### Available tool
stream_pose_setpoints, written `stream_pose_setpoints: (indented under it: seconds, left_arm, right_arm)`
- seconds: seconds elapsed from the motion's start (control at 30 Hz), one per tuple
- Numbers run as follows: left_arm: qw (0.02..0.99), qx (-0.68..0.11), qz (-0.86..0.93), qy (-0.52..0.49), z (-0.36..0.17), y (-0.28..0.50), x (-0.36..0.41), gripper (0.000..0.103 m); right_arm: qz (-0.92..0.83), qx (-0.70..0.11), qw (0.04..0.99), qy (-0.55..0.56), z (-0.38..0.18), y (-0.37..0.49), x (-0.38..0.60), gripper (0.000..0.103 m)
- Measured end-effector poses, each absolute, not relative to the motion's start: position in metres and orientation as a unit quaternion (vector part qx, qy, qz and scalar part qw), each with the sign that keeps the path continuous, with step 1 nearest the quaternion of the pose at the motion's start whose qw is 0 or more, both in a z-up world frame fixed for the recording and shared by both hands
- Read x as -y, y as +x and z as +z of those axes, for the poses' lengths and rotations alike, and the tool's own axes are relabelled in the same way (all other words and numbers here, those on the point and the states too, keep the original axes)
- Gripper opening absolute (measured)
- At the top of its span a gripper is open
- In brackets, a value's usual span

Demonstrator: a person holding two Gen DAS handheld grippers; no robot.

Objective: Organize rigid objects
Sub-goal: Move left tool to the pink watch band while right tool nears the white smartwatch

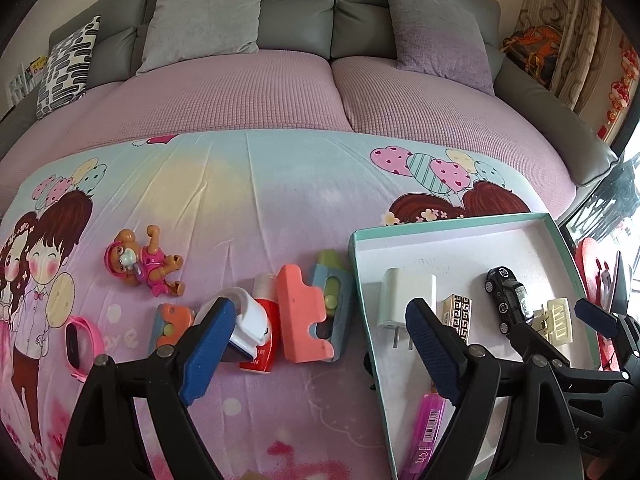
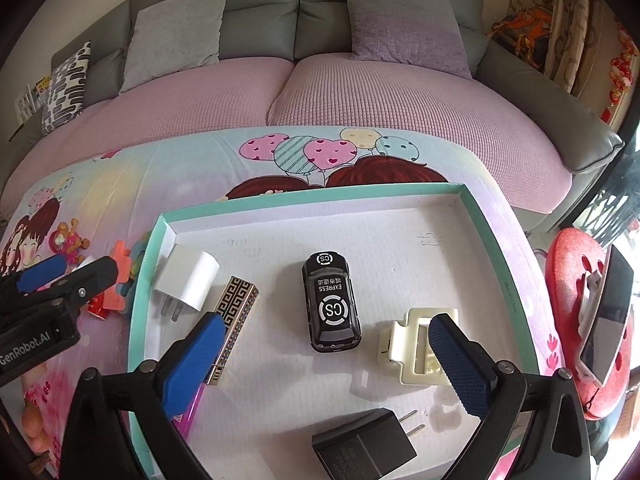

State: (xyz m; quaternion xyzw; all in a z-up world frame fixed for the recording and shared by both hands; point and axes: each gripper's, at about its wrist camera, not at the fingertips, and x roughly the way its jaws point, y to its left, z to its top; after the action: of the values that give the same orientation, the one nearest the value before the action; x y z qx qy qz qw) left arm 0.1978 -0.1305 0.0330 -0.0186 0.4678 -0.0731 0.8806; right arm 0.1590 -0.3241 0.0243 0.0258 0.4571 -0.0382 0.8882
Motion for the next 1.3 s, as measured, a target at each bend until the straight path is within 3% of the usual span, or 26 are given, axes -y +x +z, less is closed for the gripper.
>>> stream_pose_setpoints:
  seconds: [0.17, 0.67, 1.3]
  left_arm:
    - [0.882, -0.464, -0.054, -0.059, 0.031, 0.185, 0.103, 0.099]
    - [0.89, -0.454, -0.007, -0.048, 0.042, 0.164, 0.06, 0.099]
    - [0.896, -0.399, 0.139, -0.135, 0.063, 0.132, -0.109, 0.099]
  right_arm:
    - [-0.036, -0.458, 0.887, 0.054, 0.02, 0.15, 0.327, 0.103]
    - [-0.077, -0.384, 0.914, 0.104, 0.057, 0.125, 0.307, 0.103]
    - [-0.004, -0.331, 0.938, 0.102, 0.083, 0.141, 0.196, 0.103]
